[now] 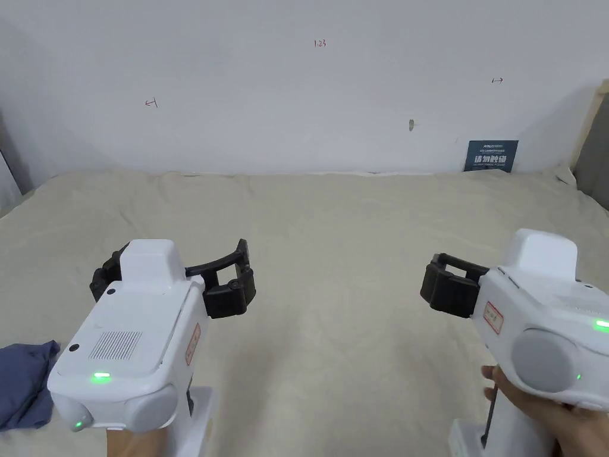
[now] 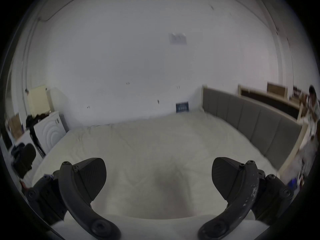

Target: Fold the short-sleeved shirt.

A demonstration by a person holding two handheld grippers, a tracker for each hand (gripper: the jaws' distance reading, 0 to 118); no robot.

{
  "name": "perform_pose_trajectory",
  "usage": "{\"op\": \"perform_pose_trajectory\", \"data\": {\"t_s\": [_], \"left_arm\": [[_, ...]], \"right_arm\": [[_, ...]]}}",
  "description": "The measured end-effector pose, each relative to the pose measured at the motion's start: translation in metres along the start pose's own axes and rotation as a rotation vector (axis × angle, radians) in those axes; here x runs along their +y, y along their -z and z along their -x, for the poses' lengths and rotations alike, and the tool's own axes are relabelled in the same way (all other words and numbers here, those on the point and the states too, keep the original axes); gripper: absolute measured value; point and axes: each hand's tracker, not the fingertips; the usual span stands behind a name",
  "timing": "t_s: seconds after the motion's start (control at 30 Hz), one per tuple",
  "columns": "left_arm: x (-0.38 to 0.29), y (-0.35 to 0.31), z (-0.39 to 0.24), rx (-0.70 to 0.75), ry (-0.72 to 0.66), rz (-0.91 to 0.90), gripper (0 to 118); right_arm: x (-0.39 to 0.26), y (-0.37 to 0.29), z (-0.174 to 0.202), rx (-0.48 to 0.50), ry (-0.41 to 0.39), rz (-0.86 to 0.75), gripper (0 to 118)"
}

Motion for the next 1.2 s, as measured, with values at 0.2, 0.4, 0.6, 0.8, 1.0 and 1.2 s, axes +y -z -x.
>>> {"op": "perform_pose_trajectory", "data": {"t_s": [0.2, 0.4, 0.6, 0.8, 1.0, 1.2], "left_arm": [[-0.001, -0.001, 0.0, -0.005, 0.013, 0.008, 118], [-0.003, -0.002, -0.001, -0.007, 0.008, 0.014, 118], [-0.005, -0.003, -0.002, -0.013, 0.021, 0.017, 118], [-0.006, -0.002, -0.002, -0.012, 0.021, 0.018, 118], [-0.006, -0.002, -0.003, -0.012, 0.027, 0.018, 118], [-0.005, -0.004, -0.003, -0.009, 0.028, 0.006, 118]], "right_arm": [[0.002, 0.005, -0.001, -0.076, 0.047, 0.123, 118], [0.002, 0.006, 0.002, -0.102, 0.017, 0.146, 118], [-0.002, 0.008, 0.001, -0.07, -0.049, 0.127, 118], [-0.003, 0.005, -0.001, -0.047, -0.01, 0.106, 118], [-0.008, -0.008, 0.001, -0.003, -0.093, -0.115, 118], [-0.027, -0.02, 0.002, 0.03, -0.201, -0.459, 118]]}}
